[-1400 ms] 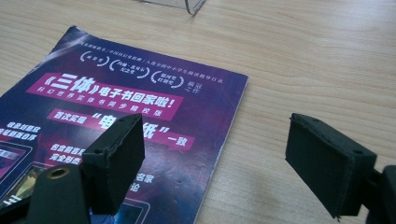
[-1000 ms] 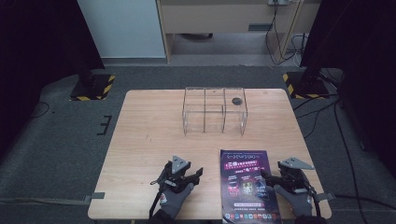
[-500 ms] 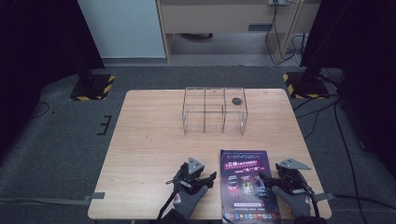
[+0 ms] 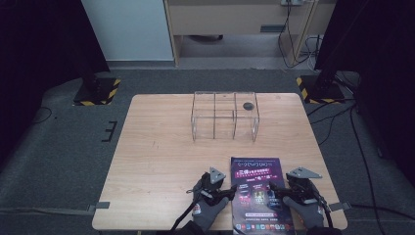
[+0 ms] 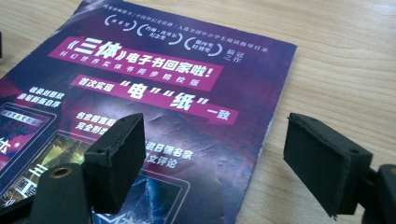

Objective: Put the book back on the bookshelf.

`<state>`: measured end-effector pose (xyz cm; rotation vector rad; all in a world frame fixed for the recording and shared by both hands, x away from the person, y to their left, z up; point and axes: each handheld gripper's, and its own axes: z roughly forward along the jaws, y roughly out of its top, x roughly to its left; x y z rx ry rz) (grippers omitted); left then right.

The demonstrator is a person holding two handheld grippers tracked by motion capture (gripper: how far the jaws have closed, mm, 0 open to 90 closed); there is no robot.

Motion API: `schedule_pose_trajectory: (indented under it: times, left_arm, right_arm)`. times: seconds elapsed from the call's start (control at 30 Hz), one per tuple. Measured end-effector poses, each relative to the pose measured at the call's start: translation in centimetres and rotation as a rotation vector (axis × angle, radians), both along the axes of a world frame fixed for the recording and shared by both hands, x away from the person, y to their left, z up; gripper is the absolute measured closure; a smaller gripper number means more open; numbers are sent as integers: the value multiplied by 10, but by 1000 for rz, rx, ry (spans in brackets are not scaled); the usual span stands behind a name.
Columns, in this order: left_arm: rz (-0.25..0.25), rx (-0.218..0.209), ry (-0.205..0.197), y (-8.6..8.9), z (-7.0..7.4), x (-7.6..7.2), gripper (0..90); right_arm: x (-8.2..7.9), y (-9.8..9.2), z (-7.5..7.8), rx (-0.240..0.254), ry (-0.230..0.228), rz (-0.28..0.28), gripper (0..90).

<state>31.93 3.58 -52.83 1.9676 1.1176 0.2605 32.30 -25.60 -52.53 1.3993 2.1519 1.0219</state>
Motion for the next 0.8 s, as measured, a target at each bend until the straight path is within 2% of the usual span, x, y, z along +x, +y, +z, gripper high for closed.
schedule_pose_trajectory:
  times: [0.37, 0.53, 0.8]
  left_arm:
    - [-8, 2, 13, -10, -4, 2, 396]
    - [-8, -9, 18, -12, -4, 3, 395]
    - [-12, -18, 18, -14, -5, 4, 404]
  right_arm:
    - [0, 7, -4, -3, 25, 19, 212]
    - [0, 8, -5, -9, 19, 20, 211]
    - [1, 12, -7, -1, 2, -28, 215]
